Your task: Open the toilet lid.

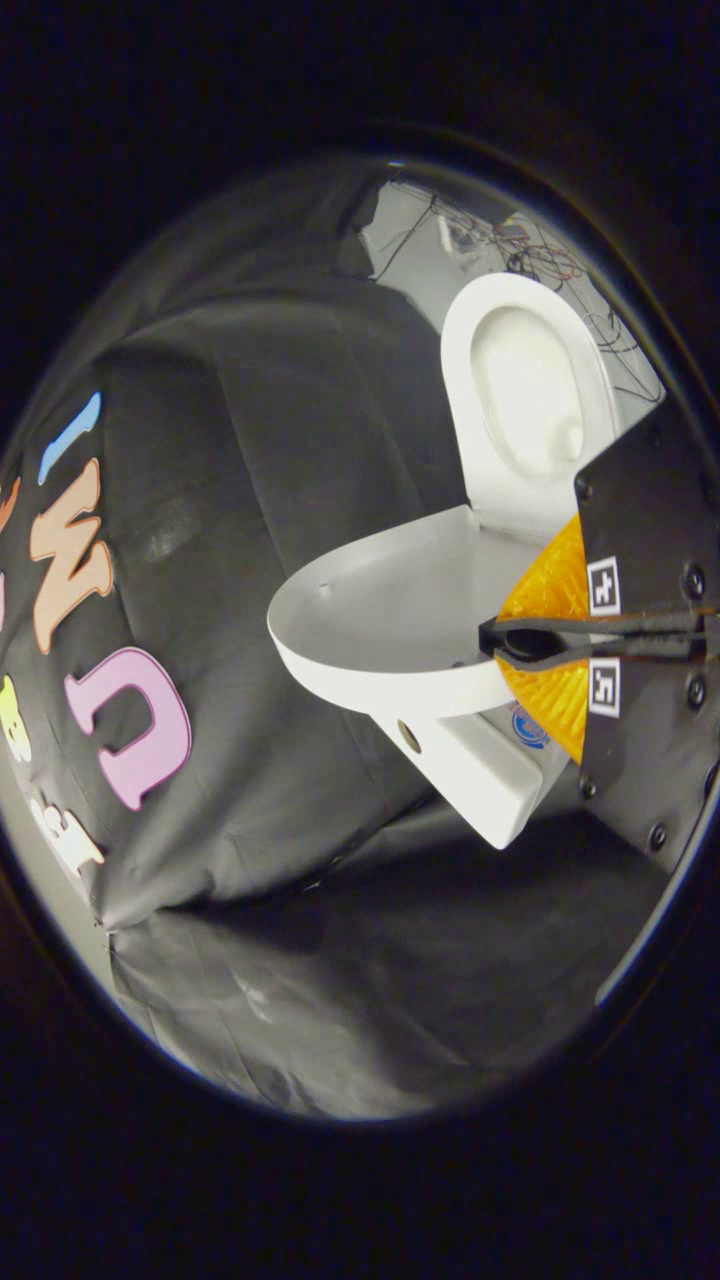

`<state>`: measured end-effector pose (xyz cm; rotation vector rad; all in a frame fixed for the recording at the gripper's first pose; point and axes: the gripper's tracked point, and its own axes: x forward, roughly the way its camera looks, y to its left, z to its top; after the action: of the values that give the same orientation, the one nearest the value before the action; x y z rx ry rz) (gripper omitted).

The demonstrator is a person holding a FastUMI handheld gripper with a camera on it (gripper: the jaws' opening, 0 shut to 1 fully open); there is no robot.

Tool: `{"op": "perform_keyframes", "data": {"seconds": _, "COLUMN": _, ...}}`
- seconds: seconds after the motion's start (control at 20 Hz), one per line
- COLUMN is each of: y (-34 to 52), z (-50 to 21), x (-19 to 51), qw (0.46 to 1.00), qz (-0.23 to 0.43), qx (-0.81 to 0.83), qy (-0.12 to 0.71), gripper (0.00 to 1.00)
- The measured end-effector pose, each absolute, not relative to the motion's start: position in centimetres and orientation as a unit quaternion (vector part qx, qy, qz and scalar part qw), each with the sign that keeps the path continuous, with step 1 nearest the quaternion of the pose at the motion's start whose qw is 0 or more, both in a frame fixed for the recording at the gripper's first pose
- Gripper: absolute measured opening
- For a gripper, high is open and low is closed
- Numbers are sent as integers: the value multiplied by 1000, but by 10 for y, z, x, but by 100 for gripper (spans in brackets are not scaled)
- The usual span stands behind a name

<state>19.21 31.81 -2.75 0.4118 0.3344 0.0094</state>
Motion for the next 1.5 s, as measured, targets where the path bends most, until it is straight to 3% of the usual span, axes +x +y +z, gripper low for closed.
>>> {"op": "perform_keyframes", "data": {"seconds": 0.45, "y": 346, "z": -30, "x": 202, "qw": 968, "qz": 18, "qx": 194, "qy": 162, "gripper": 11}}
{"op": "perform_keyframes", "data": {"seconds": 1.2, "y": 374, "z": -31, "x": 215, "qw": 977, "qz": 28, "qx": 140, "qy": 161, "gripper": 10}}
{"op": "perform_keyframes", "data": {"seconds": 1.3, "y": 379, "z": -33, "x": 218, "qw": 977, "qz": 34, "qx": 138, "qy": 157, "gripper": 20}}
{"op": "perform_keyframes", "data": {"seconds": 1.5, "y": 388, "z": -33, "x": 221, "qw": 978, "qz": 49, "qx": 134, "qy": 155, "gripper": 27}}
